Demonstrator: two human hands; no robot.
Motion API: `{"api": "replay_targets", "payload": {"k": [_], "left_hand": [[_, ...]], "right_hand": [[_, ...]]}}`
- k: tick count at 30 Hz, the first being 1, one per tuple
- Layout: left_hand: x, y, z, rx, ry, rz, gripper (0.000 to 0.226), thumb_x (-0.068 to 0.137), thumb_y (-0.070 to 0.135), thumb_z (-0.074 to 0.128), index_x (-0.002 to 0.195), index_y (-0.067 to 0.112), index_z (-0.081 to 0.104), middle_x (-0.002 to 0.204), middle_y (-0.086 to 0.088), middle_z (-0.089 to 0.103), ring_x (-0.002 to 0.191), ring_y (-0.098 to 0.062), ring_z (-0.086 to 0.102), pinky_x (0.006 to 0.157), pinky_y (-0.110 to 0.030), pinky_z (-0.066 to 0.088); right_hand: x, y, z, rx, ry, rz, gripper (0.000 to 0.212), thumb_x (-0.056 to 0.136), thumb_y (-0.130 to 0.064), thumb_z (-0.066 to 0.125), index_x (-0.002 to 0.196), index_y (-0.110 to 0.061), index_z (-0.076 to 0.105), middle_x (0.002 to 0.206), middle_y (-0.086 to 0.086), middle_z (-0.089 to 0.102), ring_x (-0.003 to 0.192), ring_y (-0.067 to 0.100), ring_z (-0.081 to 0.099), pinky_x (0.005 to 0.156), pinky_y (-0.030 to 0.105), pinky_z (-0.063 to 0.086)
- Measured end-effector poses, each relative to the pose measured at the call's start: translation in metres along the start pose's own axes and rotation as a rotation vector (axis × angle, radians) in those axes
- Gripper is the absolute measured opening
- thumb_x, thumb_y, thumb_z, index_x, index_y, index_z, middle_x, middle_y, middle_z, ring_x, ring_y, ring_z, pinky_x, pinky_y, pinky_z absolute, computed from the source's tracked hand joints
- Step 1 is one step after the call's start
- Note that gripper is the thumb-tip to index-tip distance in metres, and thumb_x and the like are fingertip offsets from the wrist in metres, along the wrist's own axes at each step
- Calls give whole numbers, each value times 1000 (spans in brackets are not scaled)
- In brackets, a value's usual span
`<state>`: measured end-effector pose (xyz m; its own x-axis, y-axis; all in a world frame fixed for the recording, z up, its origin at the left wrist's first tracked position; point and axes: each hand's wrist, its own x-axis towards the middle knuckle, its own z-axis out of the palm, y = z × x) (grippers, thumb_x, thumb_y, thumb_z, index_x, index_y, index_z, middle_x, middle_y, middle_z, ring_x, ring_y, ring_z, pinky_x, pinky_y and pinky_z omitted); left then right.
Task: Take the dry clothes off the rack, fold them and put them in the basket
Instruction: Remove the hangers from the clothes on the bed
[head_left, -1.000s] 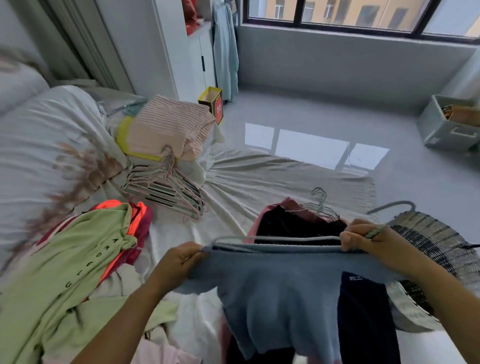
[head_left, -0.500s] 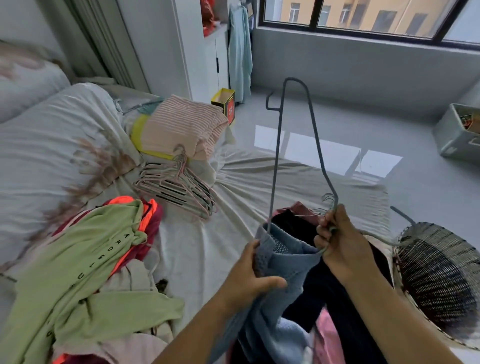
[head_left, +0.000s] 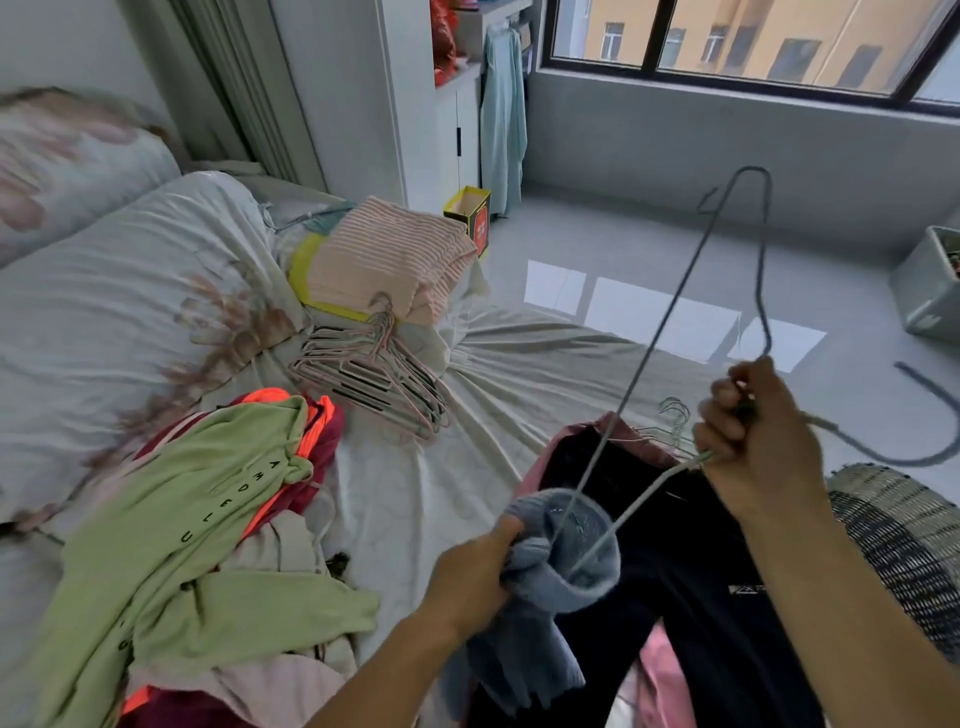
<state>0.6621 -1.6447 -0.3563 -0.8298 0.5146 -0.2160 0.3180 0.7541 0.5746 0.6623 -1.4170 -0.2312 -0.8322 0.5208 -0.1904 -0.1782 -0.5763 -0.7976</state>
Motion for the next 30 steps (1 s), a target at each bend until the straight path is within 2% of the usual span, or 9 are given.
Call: {"api": "replay_targets", "payload": {"k": [3, 5, 9, 12, 15, 19, 22, 25, 30], "left_hand": [[-5, -38, -17, -261, 70, -172, 34, 67, 21, 50, 101, 22, 48, 86, -5, 63, 87, -28, 61, 66, -32, 41], [-10, -58, -35, -462, 195, -288, 23, 64, 22, 55, 86, 25, 49, 78, 2, 59, 82, -23, 57, 66, -24, 42], [-33, -94, -77, -790, 382, -337, 39, 74, 15, 68, 110, 27, 58, 105, -2, 63, 98, -20, 57, 82, -31, 46], [-66, -121, -111, -979, 599, -412, 34, 92, 3, 52, 117, 26, 55, 110, -2, 61, 101, -20, 56, 91, -37, 46], [-100, -140, -157, -1028, 823, -522, 23, 96, 7, 41, 112, 10, 58, 97, -7, 61, 90, -21, 57, 74, -30, 47], [-97, -169, -228, -917, 1048, -593, 31, 94, 13, 39, 76, 16, 64, 72, 5, 67, 63, -5, 60, 58, -23, 51], [-60, -207, -262, -777, 1024, -594, 15, 94, 15, 41, 99, 17, 55, 103, -12, 55, 84, -20, 52, 71, -31, 40], [-12, -260, -263, -499, 823, -647, 27, 96, 14, 42, 119, 3, 45, 114, -18, 50, 98, -26, 48, 79, -36, 35], [59, -356, -240, -279, 518, -646, 40, 92, 4, 48, 130, -3, 38, 128, -26, 49, 116, -39, 48, 87, -39, 36]], "right_hand": [[16, -34, -19, 122, 31, -18, 16, 78, -28, 59, 70, -24, 46, 44, -10, 37, 34, 2, 25, 31, 14, 19], [23, -53, -31, 112, 2, -15, 16, 78, -30, 62, 67, -26, 51, 44, -11, 35, 35, 2, 24, 31, 13, 20], [28, -41, -44, -113, 7, 66, 21, 93, -31, 48, 74, -24, 52, 46, -11, 35, 35, 2, 24, 33, 13, 17], [28, 5, -43, -316, -6, 133, 19, 95, -23, 46, 79, -18, 55, 47, -6, 37, 33, 3, 25, 31, 14, 16], [23, 56, -28, -461, -74, 243, 21, 96, -16, 46, 79, -14, 60, 48, -4, 38, 33, 3, 26, 32, 12, 15], [22, 118, 7, -586, -205, 361, 16, 94, -9, 47, 94, -9, 63, 52, -2, 40, 37, 3, 27, 33, 14, 16], [27, 157, 37, -636, -241, 400, 17, 94, -5, 47, 98, -6, 64, 56, 2, 37, 38, 3, 27, 32, 13, 17], [38, 195, 65, -687, -210, 429, 18, 94, -3, 46, 101, -3, 63, 51, -1, 40, 37, 2, 28, 32, 12, 19], [61, 260, 104, -787, -116, 443, 19, 95, -3, 46, 101, -7, 63, 57, 3, 40, 42, 5, 29, 36, 11, 20]]}}
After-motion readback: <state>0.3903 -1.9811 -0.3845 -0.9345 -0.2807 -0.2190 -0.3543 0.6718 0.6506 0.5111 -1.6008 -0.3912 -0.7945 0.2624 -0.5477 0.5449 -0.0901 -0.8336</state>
